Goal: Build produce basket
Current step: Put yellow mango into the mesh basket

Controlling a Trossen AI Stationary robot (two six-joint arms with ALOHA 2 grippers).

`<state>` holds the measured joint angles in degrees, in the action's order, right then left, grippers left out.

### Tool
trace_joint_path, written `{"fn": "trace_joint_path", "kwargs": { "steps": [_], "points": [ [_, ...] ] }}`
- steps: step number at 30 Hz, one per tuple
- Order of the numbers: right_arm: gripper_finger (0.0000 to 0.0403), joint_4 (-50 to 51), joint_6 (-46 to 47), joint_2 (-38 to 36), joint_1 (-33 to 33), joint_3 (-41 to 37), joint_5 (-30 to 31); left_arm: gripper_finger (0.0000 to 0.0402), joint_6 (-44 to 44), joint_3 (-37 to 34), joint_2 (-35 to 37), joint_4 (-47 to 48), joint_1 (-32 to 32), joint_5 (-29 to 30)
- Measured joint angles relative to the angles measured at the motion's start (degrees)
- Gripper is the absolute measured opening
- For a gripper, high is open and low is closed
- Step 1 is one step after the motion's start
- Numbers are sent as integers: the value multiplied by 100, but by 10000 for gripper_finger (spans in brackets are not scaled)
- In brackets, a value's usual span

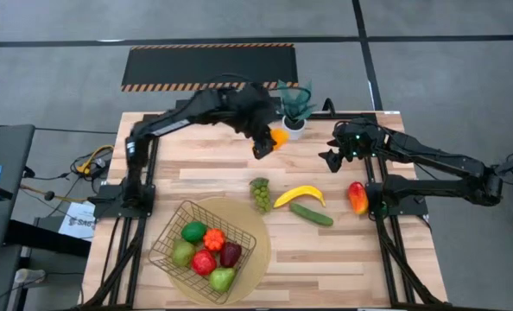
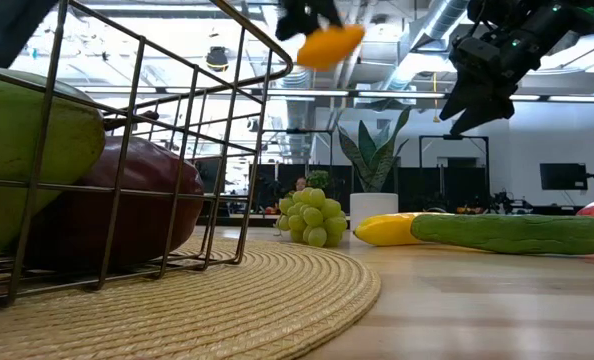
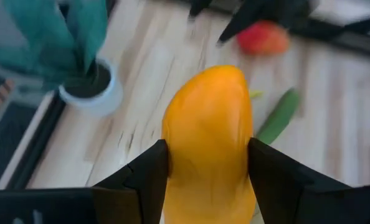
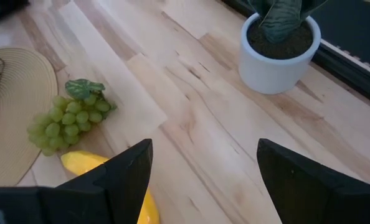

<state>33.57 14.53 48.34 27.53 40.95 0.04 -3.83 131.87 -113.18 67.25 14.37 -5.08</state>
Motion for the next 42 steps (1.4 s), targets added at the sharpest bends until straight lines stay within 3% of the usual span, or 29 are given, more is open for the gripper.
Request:
{"fn": "trace_joint_path", "kwargs": {
  "steps": [10, 17, 23, 30, 37, 42],
  "points": [
    [311, 5, 1, 0, 0, 0, -1, 176, -641, -9, 1154, -1355, -714, -640],
    [311, -9, 4, 0, 0, 0, -1, 176, -823, -4, 1789, -2577, -1540, -825],
    [311, -20, 4, 0, 0, 0, -1, 176, -1036, 0, 2083, -2876, -2436, -1078],
    [311, -18, 40, 0, 0, 0, -1, 176, -1427, -4, 2028, -2209, -3588, 21],
    [311, -15, 45, -2, 0, 0, -1, 176, -3167, -10, 1752, -612, -4565, 1527],
    [311, -16, 49, -2, 0, 0, -1, 176, -4374, -9, 1399, 712, -4920, 1905]
  ]
}}
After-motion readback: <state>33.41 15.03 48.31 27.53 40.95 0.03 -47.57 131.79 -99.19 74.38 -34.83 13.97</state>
